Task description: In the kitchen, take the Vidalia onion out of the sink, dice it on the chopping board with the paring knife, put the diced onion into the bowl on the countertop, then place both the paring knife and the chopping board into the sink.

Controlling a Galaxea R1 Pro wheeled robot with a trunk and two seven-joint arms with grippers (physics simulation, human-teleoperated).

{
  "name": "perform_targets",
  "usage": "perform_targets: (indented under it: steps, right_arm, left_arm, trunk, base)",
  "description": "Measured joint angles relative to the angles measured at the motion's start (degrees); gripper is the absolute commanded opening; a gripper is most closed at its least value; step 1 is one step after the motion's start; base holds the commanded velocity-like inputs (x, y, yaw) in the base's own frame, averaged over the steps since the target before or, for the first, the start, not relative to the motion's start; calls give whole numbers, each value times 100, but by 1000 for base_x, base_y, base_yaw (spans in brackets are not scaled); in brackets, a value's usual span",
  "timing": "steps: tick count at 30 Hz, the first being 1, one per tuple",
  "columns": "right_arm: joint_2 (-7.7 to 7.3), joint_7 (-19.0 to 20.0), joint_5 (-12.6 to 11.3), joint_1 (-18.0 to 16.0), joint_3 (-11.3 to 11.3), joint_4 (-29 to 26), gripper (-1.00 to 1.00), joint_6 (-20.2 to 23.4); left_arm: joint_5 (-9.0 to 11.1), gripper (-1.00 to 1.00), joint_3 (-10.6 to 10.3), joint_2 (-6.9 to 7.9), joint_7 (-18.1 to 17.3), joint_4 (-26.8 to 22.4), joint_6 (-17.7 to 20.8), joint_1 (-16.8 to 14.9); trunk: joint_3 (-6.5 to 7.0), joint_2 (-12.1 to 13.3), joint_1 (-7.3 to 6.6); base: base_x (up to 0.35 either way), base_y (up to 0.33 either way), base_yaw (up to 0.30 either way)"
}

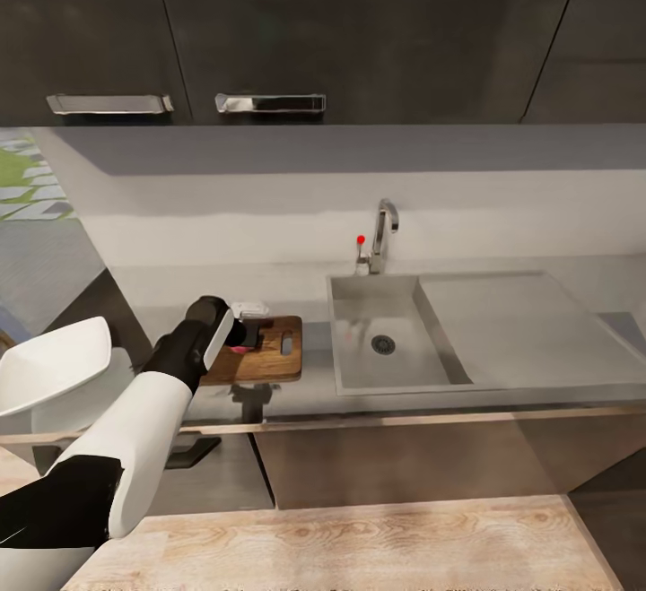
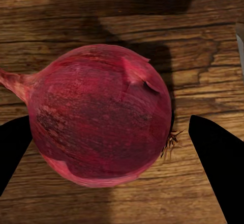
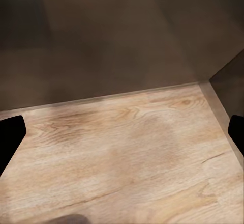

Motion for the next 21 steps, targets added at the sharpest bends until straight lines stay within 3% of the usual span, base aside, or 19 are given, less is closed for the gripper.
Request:
perform_targets:
  steps: [21]
  right_arm:
    - [0, 0, -1, 0, 0, 0, 100, -1]
  left_arm:
    - [0, -100, -1, 7, 7, -118, 1, -3]
  trunk:
    - [-81, -4, -2]
  base:
    - [0, 0, 0]
